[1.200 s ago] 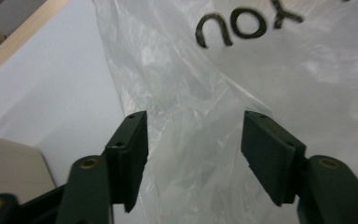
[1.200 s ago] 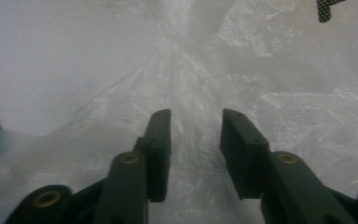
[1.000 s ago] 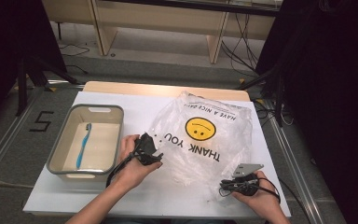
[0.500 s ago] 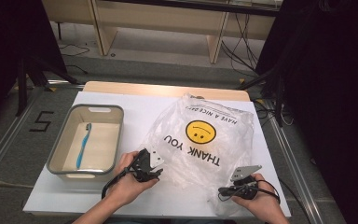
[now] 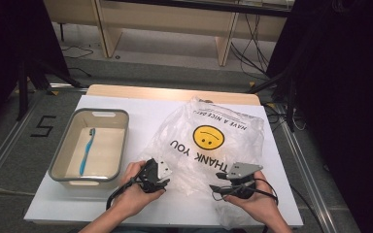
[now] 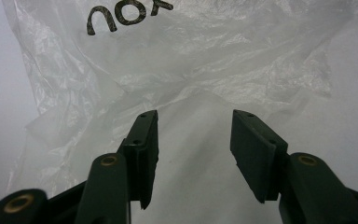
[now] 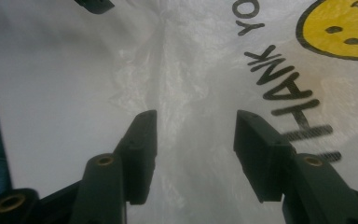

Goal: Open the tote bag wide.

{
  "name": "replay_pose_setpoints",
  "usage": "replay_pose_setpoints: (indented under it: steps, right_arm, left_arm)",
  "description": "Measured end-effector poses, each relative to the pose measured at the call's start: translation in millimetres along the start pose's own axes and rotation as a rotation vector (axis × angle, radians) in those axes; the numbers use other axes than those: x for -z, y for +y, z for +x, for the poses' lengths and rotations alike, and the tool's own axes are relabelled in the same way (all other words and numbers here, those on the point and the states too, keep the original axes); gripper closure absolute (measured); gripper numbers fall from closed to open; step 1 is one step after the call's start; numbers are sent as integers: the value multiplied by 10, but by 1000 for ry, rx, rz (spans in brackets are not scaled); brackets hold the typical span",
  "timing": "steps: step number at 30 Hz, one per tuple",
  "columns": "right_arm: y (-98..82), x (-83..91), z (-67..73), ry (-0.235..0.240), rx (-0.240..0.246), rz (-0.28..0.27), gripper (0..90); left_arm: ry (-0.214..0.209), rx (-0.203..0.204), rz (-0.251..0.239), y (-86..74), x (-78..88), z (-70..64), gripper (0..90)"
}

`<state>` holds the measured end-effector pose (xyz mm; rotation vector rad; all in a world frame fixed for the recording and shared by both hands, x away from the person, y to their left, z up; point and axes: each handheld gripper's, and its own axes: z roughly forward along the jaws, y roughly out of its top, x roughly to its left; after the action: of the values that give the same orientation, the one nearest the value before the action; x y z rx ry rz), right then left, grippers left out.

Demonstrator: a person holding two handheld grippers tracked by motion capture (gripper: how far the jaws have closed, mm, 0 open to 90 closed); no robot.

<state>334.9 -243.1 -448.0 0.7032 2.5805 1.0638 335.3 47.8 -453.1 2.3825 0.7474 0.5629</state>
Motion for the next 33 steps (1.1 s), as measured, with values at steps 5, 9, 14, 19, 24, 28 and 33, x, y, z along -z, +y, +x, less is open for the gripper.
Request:
replay_pose_setpoints:
  steps: [5, 9, 14, 19, 24, 28, 33]
  right_arm:
    - [101, -260, 62, 21, 60, 42, 450]
    - [154, -438, 99, 45, 86, 78, 423]
    - [174, -594, 90, 77, 76, 129, 485]
    - [172, -629, 20, 116, 62, 139, 639]
    - [165, -638, -57, 117, 4, 140, 765]
    - [159, -646, -97, 127, -28, 139, 841]
    - [160, -653, -107, 137, -41, 133, 900]
  left_arm:
    - [0, -4, 1, -14, -4, -7, 491]
    - [0, -5, 5, -23, -10, -10, 493]
    - [2, -2, 2, -26, -8, -12, 494]
    - [1, 0, 2, -31, -12, -10, 493]
    - [-5, -4, 6, -30, -19, -16, 493]
    - [-4, -4, 5, -32, -21, -14, 494]
    - [-4, -4, 5, -31, -25, -15, 494]
